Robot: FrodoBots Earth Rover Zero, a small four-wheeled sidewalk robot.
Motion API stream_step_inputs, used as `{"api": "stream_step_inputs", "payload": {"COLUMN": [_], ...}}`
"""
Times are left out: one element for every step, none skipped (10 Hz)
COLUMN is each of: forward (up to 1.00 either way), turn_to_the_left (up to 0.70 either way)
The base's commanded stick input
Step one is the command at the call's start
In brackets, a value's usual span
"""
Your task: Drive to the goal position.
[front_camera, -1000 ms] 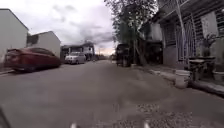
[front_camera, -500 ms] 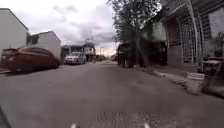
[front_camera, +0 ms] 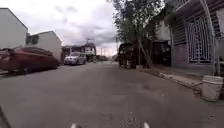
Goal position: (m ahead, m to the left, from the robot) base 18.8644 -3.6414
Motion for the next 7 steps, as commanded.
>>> {"api": "stream_step_inputs", "payload": {"forward": [0.7, 0.7, 0.7, 0.7, 0.7, 0.7, 0.7], "turn_to_the_left": [0.0, 0.0, 0.0, 0.0, 0.0, 0.0, 0.0]}}
